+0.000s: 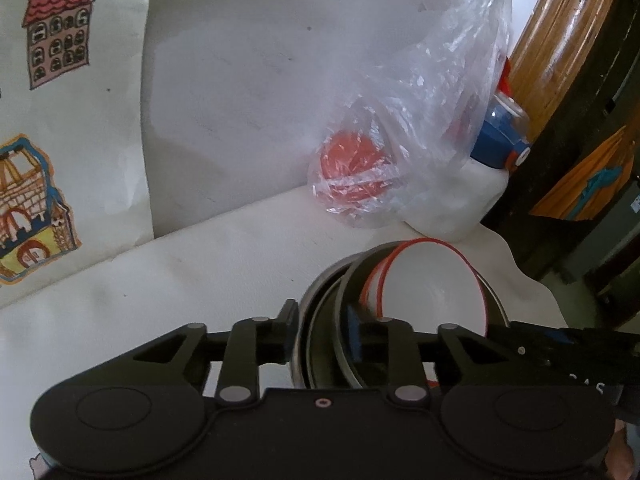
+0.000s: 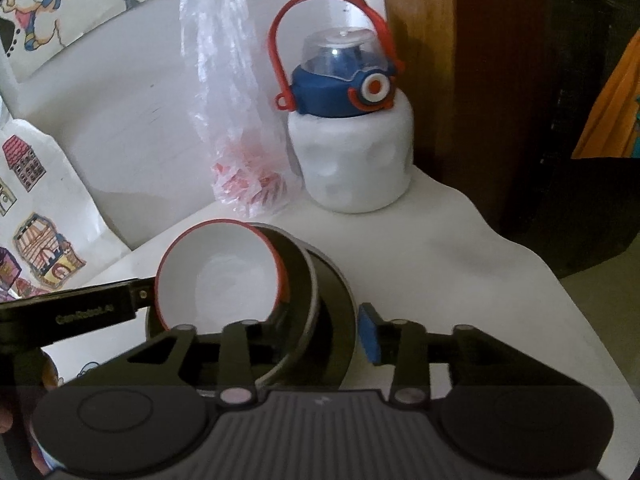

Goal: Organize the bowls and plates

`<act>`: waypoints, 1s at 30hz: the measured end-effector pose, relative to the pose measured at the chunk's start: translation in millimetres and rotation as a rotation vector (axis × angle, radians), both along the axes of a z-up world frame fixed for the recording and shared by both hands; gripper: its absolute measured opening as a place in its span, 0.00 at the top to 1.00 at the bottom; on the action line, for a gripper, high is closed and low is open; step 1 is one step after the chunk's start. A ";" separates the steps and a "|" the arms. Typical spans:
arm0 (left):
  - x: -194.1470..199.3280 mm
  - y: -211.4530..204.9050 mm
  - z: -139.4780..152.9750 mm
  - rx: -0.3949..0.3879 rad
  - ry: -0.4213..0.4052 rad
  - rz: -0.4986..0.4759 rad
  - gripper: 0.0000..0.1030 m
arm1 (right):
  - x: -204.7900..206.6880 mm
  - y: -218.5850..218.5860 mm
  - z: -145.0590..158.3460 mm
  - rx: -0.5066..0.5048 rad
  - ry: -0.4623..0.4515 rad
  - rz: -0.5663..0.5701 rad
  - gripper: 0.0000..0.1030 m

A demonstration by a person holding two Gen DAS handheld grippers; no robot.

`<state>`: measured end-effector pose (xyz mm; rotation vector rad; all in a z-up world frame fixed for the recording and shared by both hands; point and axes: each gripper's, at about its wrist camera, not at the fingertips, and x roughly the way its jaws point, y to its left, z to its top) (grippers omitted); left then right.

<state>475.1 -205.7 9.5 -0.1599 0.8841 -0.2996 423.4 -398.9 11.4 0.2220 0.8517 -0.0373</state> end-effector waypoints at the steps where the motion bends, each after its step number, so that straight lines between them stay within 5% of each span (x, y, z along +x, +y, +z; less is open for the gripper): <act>1: -0.4 0.9 0.4 0.006 -0.005 0.005 0.64 | -1.2 -0.9 0.4 0.002 -0.002 -0.004 0.55; 5: -2.2 8.0 3.1 0.003 -0.015 0.042 0.50 | -7.7 -0.5 3.5 0.007 -0.013 -0.015 0.47; 17: -29.5 20.7 24.3 -0.013 -0.070 0.048 0.30 | -41.0 6.3 27.7 0.005 -0.063 -0.048 0.19; 30: -76.5 50.7 50.1 -0.023 -0.151 0.043 0.03 | -98.8 32.5 51.0 0.026 -0.136 -0.064 0.01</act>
